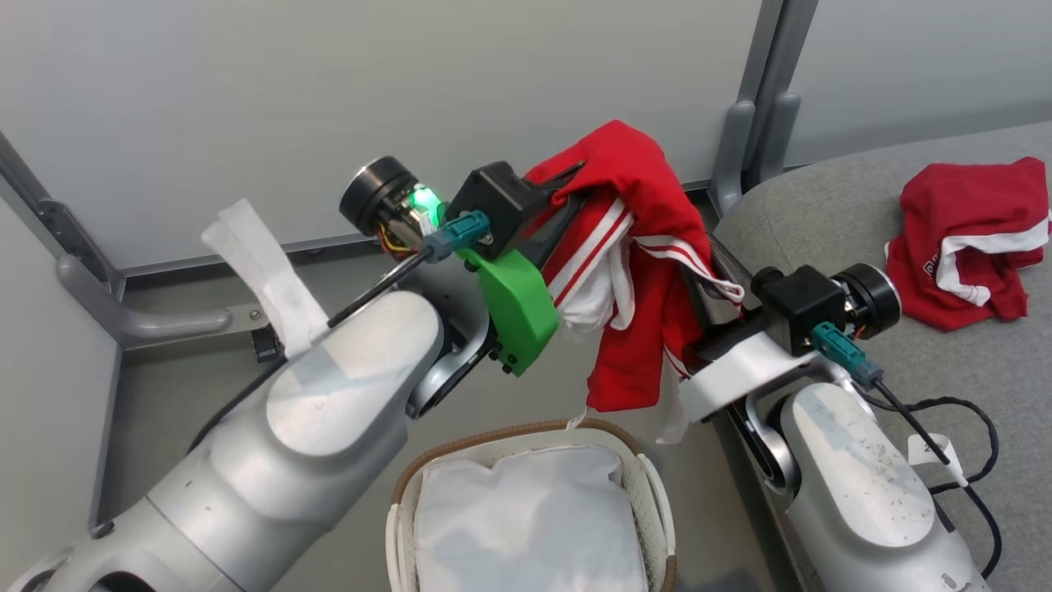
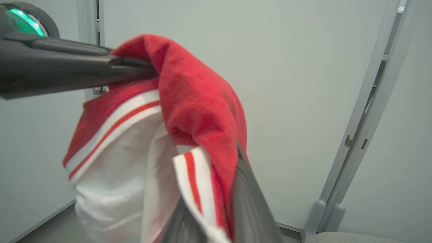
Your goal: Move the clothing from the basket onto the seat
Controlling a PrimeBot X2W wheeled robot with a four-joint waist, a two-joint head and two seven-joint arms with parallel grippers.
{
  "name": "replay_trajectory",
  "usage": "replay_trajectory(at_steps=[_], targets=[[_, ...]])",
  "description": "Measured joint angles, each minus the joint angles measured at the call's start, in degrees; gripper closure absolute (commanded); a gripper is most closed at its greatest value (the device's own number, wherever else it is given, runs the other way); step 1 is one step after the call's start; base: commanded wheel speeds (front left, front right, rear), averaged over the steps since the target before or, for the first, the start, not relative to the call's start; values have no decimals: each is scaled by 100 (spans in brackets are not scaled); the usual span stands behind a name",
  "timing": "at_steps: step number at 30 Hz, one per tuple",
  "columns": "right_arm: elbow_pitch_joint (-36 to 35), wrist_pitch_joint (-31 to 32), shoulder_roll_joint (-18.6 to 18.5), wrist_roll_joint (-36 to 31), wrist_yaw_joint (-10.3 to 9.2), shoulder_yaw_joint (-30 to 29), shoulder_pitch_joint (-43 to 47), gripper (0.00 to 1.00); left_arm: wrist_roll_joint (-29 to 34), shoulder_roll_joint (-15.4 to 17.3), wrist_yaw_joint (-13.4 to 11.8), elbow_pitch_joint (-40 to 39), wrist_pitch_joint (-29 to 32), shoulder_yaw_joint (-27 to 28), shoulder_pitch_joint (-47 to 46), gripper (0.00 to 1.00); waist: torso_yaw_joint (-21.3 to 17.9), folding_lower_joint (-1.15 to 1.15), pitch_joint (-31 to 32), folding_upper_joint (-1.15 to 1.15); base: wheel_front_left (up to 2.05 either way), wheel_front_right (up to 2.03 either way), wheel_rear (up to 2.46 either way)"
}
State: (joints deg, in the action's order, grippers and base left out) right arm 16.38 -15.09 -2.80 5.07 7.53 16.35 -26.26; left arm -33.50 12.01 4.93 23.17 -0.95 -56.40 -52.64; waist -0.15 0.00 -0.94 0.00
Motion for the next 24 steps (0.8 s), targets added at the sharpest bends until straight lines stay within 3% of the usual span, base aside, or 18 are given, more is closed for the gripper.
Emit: replay_trajectory(at_steps=[3,4,5,6,7,15,24], targets=[[2,0,0,0,0,-7,20,100,-142,32,-58,8,-120,36,277,99,-13,0,-7,0,0,0,0],[2,0,1,0,0,-12,28,100,-181,35,-66,11,-165,43,374,78,-16,0,-9,0,0,0,0],[3,0,1,0,0,-23,46,100,-219,38,-87,21,-234,52,493,65,-20,0,-12,0,0,0,0],[4,1,1,-2,0,-46,65,100,-236,43,-111,37,-322,64,608,29,-22,0,-17,0,0,0,0],[5,0,1,-10,0,-73,73,100,-266,47,-138,59,-414,80,712,0,-25,0,-22,0,0,0,0],[-48,0,0,-115,0,-442,187,100,-426,24,-244,370,-1287,198,1623,0,-23,0,-90,0,0,0,0],[-91,1,1,-238,0,-759,385,100,-55,-69,-263,270,-1410,1010,2620,0,-86,0,-240,0,0,0,0]])
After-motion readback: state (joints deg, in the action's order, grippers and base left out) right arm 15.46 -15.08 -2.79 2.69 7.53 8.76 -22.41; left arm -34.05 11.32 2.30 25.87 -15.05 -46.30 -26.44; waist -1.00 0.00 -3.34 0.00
